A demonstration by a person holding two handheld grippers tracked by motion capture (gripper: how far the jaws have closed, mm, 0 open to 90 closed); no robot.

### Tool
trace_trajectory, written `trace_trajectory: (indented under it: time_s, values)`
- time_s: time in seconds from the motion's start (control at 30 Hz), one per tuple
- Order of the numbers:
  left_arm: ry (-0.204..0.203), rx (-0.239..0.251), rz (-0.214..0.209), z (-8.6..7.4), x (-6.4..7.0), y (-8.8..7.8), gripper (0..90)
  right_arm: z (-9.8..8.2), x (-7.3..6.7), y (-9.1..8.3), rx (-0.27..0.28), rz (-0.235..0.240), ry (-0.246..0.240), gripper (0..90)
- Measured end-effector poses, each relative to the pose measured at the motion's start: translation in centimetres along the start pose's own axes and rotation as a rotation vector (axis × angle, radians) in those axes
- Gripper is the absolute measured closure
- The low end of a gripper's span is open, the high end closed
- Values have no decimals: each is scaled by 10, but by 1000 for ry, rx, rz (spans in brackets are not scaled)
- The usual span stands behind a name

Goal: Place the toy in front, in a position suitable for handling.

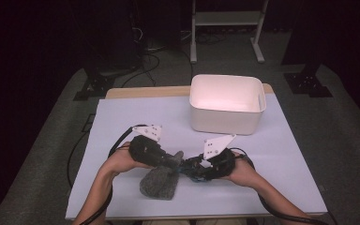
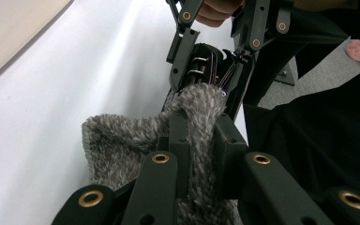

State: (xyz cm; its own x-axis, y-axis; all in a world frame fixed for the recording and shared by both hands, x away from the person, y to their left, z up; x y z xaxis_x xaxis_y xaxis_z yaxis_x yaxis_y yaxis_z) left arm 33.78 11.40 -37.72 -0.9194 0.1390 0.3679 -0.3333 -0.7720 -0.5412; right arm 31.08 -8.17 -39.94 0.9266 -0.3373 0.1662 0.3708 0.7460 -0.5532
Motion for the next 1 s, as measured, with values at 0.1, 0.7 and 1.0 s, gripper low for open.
trace_trajectory:
  time_s: [0.1,0.7,1.0]
  values:
    - [-6,3,13,-5,3,-7,803,6,-2,6,-5,6,-16,609]
    - [-7,-8,69,-15,21,-40,803,33,-15,42,29,74,-15,607]
    - [9,18,39,-1,12,-29,802,22,-6,18,-3,42,-21,595]
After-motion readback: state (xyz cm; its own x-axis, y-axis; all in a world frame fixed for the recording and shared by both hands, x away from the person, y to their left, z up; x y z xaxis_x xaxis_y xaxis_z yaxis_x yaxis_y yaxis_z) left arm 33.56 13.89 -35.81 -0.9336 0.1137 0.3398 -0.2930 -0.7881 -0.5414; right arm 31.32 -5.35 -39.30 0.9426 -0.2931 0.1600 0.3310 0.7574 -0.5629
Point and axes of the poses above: each handheld gripper's, and its own axes: y roughly forward along the jaws, z roughly out of its top, x roughly to its right, the point moved 4 cm from there along y, roughly forward along the jaws, and after that the axes turned 14 degrees about -z, right-handed, at the moved point
